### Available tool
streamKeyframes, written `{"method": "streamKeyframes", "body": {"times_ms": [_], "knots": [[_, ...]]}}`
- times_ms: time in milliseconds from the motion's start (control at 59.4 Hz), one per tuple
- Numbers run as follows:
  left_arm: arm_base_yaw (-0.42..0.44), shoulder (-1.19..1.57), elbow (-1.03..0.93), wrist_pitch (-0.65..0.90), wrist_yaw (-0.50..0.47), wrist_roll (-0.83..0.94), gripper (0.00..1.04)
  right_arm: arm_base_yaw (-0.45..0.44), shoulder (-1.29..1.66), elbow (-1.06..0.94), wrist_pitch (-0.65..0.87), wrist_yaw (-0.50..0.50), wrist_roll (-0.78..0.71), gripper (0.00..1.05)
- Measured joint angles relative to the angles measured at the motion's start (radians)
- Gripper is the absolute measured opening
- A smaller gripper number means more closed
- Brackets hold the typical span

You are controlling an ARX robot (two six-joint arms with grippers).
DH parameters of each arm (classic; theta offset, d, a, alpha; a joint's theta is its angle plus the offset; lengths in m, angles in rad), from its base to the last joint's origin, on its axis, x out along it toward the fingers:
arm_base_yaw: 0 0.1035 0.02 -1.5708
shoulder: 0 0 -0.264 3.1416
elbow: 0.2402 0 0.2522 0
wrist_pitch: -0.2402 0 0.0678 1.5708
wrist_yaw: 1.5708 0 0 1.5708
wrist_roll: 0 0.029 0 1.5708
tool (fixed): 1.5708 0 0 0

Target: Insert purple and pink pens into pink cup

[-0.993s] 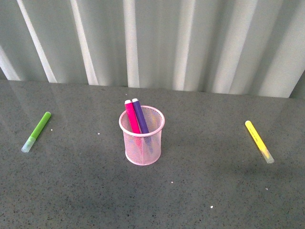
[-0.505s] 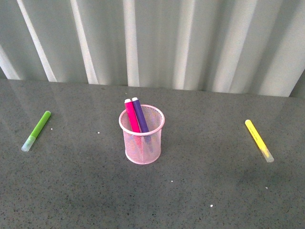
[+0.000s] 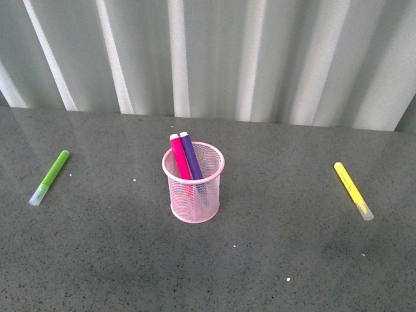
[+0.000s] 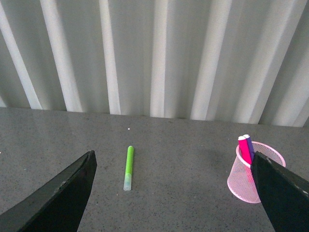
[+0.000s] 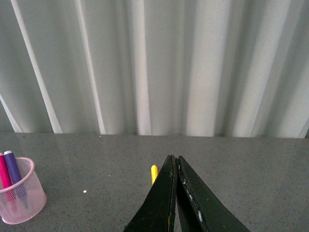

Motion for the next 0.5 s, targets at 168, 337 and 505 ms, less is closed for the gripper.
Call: {"method": "streamKeyframes", "body": {"times_ms": [168,337,505], "knots": [[0.000,0.000,0.000,0.000,0.000,0.000,0.98,0.000,-0.077,0.001,-0.088,0.000,0.000,0.03],[0.000,0.000,0.000,0.000,0.000,0.000,0.98,0.000,-0.202,0.001,-0.206,0.000,0.000,0.03],[0.000,-0.001,0.000,0.000,0.000,0.000,0.98,0.000,-0.202,0.001,-0.208,0.000,0.000,0.03]]}}
